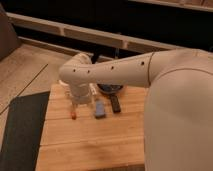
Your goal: Place the eraser in the ceramic cup
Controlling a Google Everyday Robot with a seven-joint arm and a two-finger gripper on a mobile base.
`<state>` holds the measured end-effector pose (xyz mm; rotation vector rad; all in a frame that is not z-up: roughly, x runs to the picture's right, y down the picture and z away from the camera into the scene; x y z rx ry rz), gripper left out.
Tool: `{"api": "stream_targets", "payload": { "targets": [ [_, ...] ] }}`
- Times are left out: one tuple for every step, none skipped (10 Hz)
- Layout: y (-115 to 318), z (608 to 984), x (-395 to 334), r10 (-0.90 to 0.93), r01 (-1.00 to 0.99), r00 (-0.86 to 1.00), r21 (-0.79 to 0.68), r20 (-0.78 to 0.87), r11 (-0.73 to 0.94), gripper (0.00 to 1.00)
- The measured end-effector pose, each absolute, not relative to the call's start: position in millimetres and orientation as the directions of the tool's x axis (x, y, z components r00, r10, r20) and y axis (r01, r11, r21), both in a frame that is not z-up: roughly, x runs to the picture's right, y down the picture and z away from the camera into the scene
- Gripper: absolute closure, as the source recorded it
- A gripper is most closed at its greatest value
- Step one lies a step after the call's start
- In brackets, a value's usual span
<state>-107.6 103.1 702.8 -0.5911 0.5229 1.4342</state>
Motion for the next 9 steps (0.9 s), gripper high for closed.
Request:
{"api": "stream_targets", "payload": {
  "targets": [
    [103.0, 702.8, -107.6, 0.751, -0.997, 0.073, -0.062, -0.656, 0.043, 0.35],
    [103.0, 702.8, -107.5, 0.751, -0.997, 0.073, -0.062, -0.656, 0.043, 0.35],
    [103.0, 702.7, -107.6, 0.751, -0.997, 0.073, -0.062, -0.656, 0.043, 0.35],
    [103.0, 702.7, -107.6, 0.751, -0.997, 0.073, -0.062, -0.656, 0.043, 0.35],
    [102.9, 702.8, -107.5, 0.752, -0.997, 0.073, -0.062, -0.656, 0.043, 0.35],
    [101.7, 702.5, -107.5, 0.754, -0.997, 0.074, -0.062, -0.652, 0.044, 0.35],
    [95.8, 702.9, -107.6, 0.768, -0.997, 0.078, -0.065, -0.636, 0.047, 0.35],
    [82.1, 704.0, -107.1, 0.797, -0.996, 0.084, -0.069, -0.598, 0.054, 0.35],
    [51.3, 705.4, -101.6, 0.852, -0.994, 0.109, -0.072, -0.512, 0.084, 0.35]
  ]
}}
